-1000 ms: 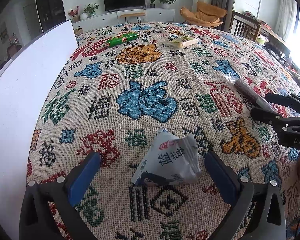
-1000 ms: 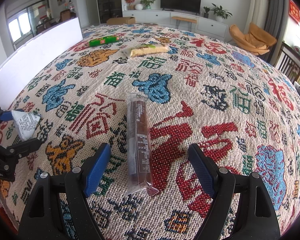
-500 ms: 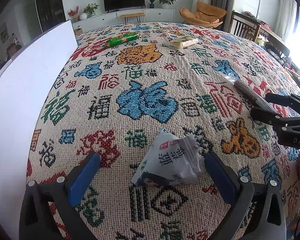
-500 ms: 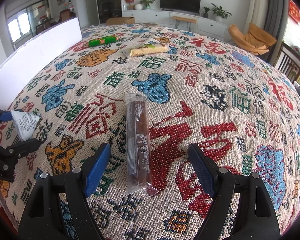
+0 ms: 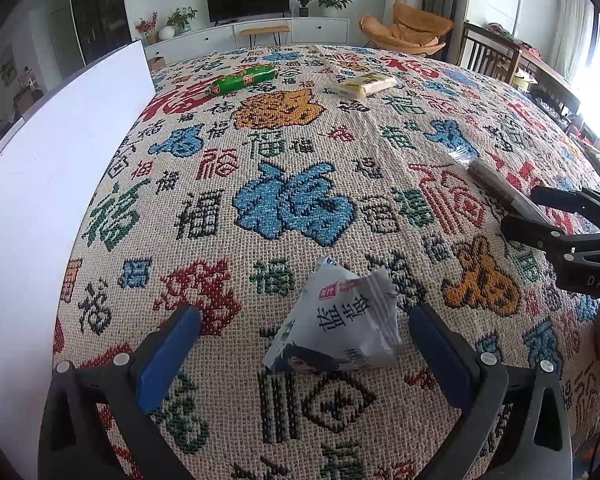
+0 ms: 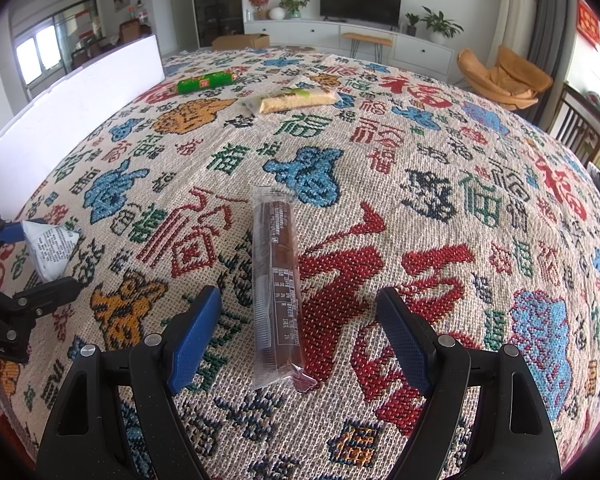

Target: Organize snacks

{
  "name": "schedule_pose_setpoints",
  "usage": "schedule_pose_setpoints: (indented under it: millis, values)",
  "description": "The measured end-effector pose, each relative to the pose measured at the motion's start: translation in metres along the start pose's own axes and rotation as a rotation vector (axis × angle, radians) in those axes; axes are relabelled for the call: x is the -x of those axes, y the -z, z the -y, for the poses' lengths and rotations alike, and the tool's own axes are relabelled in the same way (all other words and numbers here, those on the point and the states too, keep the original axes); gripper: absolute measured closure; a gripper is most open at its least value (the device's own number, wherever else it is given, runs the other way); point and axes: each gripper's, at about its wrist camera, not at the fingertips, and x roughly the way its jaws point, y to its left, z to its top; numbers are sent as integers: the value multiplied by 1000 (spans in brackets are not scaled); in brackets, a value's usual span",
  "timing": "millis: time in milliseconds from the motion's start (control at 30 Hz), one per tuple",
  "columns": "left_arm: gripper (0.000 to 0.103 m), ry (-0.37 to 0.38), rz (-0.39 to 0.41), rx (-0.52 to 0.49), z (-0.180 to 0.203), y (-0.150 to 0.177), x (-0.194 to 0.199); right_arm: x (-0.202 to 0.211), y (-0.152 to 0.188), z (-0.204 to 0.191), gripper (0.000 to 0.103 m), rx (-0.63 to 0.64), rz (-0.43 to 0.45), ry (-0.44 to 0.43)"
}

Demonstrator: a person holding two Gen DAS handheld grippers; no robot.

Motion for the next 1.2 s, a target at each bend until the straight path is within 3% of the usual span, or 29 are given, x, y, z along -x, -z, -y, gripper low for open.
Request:
schedule_pose_setpoints:
  millis: [633,700,833,967,1100,1200]
  values:
    - [0,8,-10,-8,-1,0,1,0,0,0,20,-1,0,0]
    - [0,57,-24,-1,-7,2,6,0,0,0,20,-1,0,0]
    - [0,273,24,207,-44,6,22,0,0,0,20,-1,0,0]
    - [1,227,21,232,-50,4,20,0,0,0,20,-1,0,1]
    - [3,170,20,137,-30,2,18,0,0,0,20,-2,0,0]
    - [11,118,11,51,-14,3,14,0,0,0,20,-2,0,0]
